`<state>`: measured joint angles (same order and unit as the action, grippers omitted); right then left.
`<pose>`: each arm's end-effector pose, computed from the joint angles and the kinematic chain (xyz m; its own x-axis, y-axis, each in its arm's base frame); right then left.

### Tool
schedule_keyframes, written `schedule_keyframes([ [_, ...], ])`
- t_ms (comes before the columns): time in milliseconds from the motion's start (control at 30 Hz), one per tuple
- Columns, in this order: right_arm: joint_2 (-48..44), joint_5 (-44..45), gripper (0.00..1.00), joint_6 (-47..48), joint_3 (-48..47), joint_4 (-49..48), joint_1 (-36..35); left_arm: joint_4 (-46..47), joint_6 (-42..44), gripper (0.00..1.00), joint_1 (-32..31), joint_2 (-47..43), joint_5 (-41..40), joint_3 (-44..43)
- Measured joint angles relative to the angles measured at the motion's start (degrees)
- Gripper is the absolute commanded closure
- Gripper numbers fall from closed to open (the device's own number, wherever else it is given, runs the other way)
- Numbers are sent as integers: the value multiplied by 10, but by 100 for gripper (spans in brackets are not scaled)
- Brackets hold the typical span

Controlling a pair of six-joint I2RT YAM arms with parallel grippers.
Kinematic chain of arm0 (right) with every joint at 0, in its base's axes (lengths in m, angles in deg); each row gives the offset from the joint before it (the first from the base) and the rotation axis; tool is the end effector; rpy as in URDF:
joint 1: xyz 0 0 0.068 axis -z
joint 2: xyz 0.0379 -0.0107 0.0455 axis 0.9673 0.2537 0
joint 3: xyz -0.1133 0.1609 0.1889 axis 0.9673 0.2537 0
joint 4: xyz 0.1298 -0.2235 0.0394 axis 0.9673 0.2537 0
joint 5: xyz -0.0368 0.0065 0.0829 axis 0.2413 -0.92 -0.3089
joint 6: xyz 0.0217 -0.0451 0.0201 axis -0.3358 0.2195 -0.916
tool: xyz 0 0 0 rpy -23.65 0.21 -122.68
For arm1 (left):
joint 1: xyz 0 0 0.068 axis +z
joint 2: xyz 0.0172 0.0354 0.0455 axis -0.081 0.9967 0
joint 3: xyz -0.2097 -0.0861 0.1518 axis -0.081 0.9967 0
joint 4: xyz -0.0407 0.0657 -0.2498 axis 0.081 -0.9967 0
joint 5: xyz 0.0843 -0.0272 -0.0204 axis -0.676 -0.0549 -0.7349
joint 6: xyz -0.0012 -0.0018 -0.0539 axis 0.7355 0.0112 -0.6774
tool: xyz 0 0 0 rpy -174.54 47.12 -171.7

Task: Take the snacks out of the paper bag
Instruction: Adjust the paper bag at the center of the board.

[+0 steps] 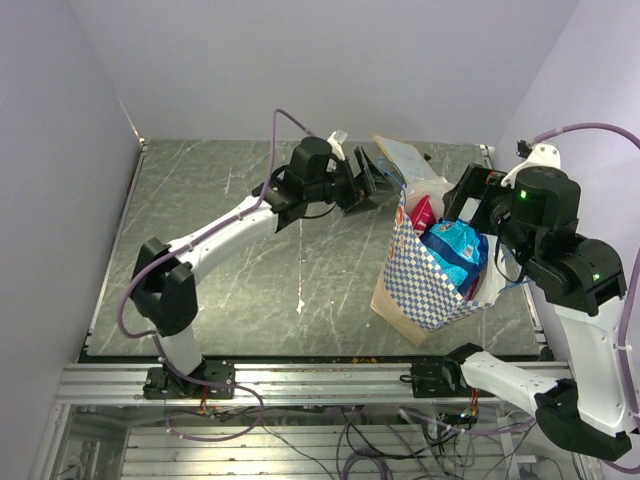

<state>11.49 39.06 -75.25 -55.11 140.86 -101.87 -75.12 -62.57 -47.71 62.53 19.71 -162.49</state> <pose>0.1195 0.0440 0.4902 -0.3822 0.2493 -0.8898 0.0839 0.9683 0.2352 0.2894 -0.2892 0.3508 -0.9077 -0.2984 -0.2950 0.1750 0.3697 -0.9125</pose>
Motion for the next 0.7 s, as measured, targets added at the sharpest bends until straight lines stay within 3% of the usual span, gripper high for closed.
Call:
schedule_keyframes([
  [200,0,1,0,19,0,-21,2,48,-19,3,-4,78,7,-95],
  [500,0,10,0,25,-10,-25,3,62,-38,34,-10,190,13,-221],
  [700,-4,19,0,35,-15,-26,3,38,-38,58,-10,226,14,-258],
])
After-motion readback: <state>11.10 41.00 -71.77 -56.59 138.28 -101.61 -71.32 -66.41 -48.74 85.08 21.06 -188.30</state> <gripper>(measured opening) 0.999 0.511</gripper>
